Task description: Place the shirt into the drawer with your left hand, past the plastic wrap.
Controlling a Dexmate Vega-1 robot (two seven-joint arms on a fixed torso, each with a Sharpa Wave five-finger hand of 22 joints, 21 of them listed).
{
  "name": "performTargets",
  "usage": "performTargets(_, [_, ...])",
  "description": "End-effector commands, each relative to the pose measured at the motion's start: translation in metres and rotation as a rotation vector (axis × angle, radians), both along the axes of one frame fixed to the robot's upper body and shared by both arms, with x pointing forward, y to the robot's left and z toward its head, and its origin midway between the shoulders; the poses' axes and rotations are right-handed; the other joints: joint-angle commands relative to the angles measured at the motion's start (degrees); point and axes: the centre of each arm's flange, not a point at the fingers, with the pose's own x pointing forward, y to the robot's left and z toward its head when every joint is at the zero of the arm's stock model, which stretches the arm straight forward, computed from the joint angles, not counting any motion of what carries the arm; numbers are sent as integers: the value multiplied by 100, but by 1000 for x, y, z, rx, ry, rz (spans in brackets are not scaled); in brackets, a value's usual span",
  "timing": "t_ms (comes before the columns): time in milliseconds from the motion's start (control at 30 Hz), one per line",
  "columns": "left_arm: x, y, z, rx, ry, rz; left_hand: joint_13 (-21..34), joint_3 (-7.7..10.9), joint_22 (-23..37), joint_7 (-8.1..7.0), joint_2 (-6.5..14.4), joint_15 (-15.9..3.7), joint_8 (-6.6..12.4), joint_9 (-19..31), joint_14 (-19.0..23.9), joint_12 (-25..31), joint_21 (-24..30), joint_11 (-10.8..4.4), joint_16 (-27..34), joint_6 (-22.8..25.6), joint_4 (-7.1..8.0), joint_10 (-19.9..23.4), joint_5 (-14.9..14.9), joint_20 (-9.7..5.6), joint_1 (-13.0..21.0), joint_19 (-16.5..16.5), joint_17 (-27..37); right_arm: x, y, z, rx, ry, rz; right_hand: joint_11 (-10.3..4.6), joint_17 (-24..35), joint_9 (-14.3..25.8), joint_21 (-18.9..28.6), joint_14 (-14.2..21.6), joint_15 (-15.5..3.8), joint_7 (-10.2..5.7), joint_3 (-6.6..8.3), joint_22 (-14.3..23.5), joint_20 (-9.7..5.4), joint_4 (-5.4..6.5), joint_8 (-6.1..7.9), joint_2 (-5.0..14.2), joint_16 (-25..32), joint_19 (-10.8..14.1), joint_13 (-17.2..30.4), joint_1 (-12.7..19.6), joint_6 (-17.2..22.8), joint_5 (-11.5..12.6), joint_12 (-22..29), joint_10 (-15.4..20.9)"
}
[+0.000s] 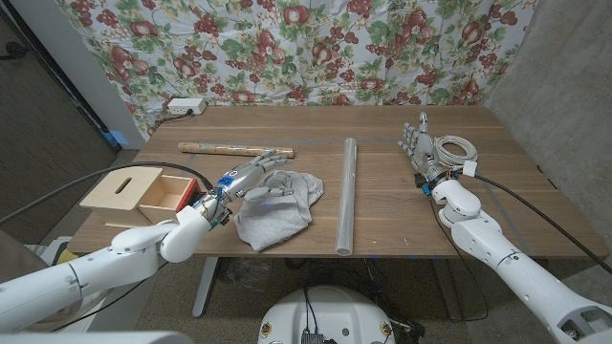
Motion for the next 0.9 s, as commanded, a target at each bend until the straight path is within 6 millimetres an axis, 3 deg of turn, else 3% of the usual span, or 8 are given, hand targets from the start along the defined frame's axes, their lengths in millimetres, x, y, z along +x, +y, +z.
performTargets(33, [-3, -3, -9, 13, -10, -9, 14, -22, 11, 1, 14, -356, 23, 15, 49, 35, 24, -3, 50, 69, -44, 49, 40, -11, 35, 67, 29, -1, -1, -1, -1, 3, 0, -11, 25, 31, 21, -6, -9, 17, 13, 17, -11, 11, 13, -11, 37, -2, 32, 30, 37, -33, 51, -10])
performTargets(900, [2, 2, -24, 23, -113, 41, 15, -27, 19, 3, -8, -442, 45, 17, 217, 69, 52, -11, 65, 244, -93, 235, 165, -99, 120, 236, 31, -2, -1, 5, -13, -6, 0, -24, 25, 31, 20, 1, -24, 12, 18, 17, -6, 11, 10, -13, 38, -5, 32, 24, 33, -41, 56, 4])
